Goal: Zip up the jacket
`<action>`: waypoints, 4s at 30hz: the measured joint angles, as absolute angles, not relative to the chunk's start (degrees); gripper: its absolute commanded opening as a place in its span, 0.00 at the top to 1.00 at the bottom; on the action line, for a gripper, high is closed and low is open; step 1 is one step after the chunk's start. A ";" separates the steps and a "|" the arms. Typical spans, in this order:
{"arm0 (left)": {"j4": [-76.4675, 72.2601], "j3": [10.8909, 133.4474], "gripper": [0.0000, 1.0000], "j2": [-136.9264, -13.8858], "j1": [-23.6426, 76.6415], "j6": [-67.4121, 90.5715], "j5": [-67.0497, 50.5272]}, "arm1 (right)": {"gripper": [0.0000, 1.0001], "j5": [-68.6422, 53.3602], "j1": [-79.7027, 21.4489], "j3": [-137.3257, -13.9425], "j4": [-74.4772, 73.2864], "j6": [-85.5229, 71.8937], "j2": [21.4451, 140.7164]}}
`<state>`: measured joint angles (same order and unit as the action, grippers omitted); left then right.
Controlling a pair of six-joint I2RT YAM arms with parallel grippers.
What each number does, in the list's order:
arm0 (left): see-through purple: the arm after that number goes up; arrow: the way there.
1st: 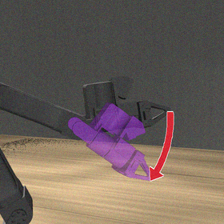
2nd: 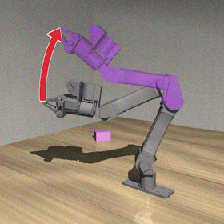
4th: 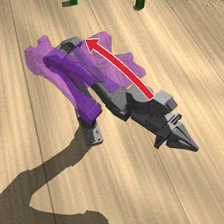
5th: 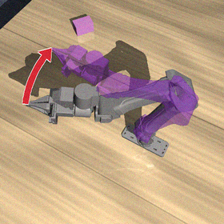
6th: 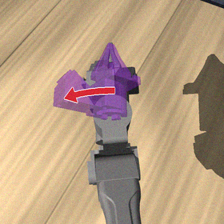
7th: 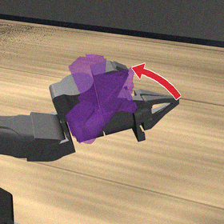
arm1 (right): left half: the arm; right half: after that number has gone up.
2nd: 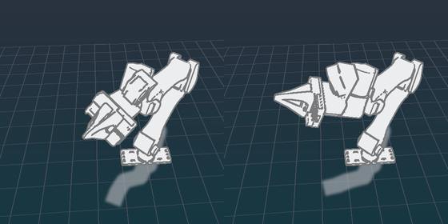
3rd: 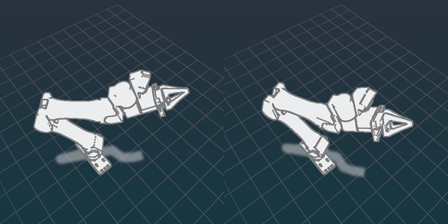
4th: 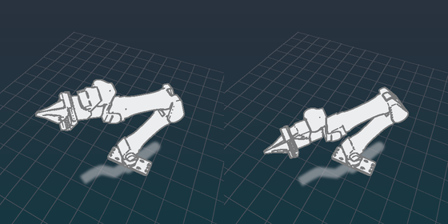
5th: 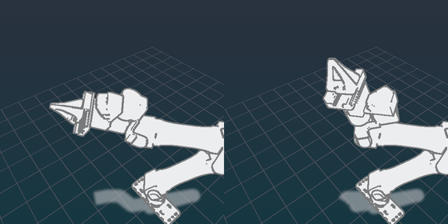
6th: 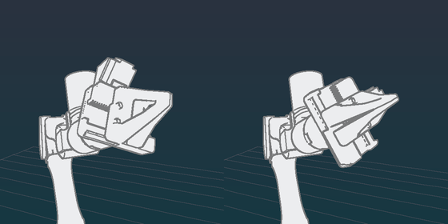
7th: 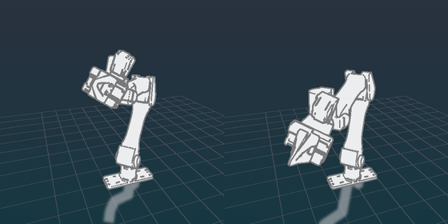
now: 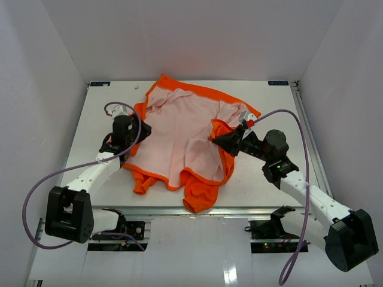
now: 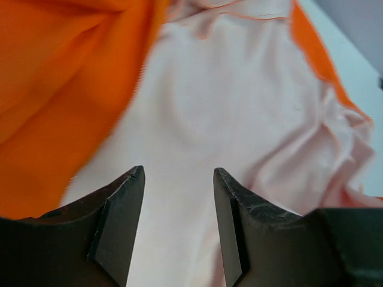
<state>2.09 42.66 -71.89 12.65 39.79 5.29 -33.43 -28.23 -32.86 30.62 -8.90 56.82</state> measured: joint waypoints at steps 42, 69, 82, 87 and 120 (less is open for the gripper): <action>4.00 35.12 1.00 -64.68 6.90 43.33 10.61 | 0.92 -33.44 -28.23 -32.08 30.54 -9.93 55.40; 9.05 35.35 1.00 -58.78 6.94 39.32 -2.30 | 0.92 -33.59 -28.23 -32.08 30.65 -10.17 57.03; 1.72 28.10 0.98 -53.05 10.40 41.80 -16.82 | 0.92 -33.65 -28.23 -32.08 30.75 -10.65 57.06; 0.85 22.64 0.80 -52.82 17.16 41.32 -18.61 | 0.92 -33.72 -28.23 -32.08 31.10 -11.28 57.09; 23.66 47.59 0.47 -71.60 29.99 29.82 6.69 | 0.92 -33.85 -28.23 -32.08 31.04 -11.59 57.14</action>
<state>23.66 47.59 -71.60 29.99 29.82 6.69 -33.85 -28.23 -32.08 31.04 -11.59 57.14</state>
